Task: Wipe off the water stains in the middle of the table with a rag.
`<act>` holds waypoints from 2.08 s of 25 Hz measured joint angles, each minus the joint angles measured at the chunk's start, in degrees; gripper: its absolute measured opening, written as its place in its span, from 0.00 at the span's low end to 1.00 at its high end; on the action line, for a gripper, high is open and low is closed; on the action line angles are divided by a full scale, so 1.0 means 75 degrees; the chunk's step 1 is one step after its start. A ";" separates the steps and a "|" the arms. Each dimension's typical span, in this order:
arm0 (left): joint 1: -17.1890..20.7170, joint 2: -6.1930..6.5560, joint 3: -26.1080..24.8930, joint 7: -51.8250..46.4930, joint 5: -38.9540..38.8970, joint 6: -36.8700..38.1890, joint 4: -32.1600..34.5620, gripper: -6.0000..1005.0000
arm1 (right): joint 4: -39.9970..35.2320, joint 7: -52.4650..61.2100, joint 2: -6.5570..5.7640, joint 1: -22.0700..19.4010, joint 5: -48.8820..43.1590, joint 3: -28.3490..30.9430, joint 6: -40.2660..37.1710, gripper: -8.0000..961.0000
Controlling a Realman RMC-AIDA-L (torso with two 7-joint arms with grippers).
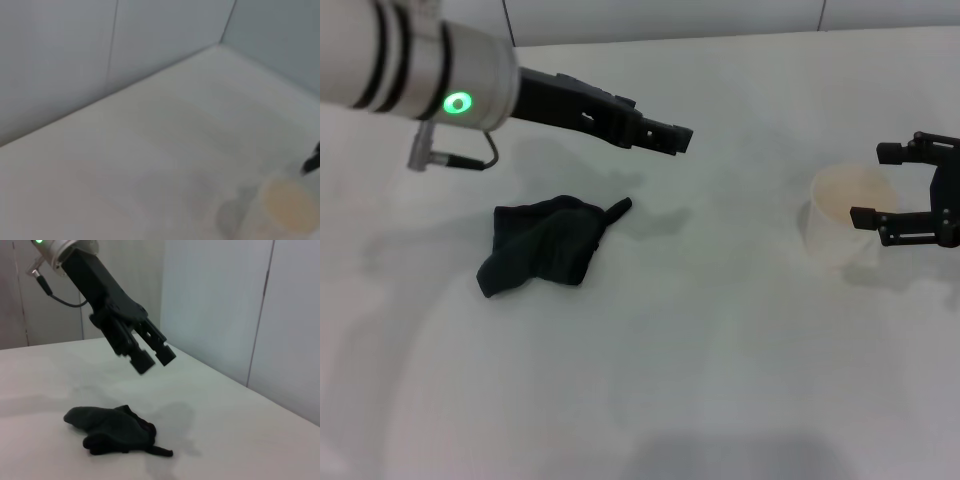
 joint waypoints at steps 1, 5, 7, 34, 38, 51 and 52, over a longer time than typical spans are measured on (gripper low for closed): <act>0.0147 0.0003 -0.0128 0.0159 -0.0349 0.0020 -0.0010 0.88 | -0.0018 0.0016 -0.0001 0.0001 0.0000 0.0000 -0.0021 0.90; 0.0921 0.0021 -0.0659 0.0977 -0.1684 0.0116 -0.0088 0.88 | -0.0051 0.0063 -0.0001 0.0004 0.0000 0.0000 -0.0043 0.90; 0.1243 0.0023 -0.0960 0.1328 -0.2204 0.0280 -0.0257 0.88 | -0.0051 0.0074 0.0000 0.0003 0.0000 0.0000 -0.0043 0.90; 0.2055 0.0027 -0.2025 0.8284 -0.3598 0.0171 -0.3945 0.88 | -0.0201 0.0023 -0.0002 -0.0029 -0.0167 -0.0116 -0.0421 0.90; 0.1995 0.0051 -0.2007 0.8066 -0.3425 0.0216 -0.3955 0.88 | -0.0306 0.0003 -0.0001 -0.0044 -0.0289 -0.0209 -0.0509 0.90; 0.1937 0.0105 -0.2105 0.7629 -0.3007 0.0625 -0.3893 0.88 | -0.0201 -0.0285 0.0000 -0.0076 -0.0298 -0.0222 -0.0447 0.90; 0.1924 0.0105 -0.2109 0.7626 -0.2997 0.0640 -0.3892 0.88 | -0.0196 -0.0301 0.0002 -0.0075 -0.0297 -0.0221 -0.0445 0.90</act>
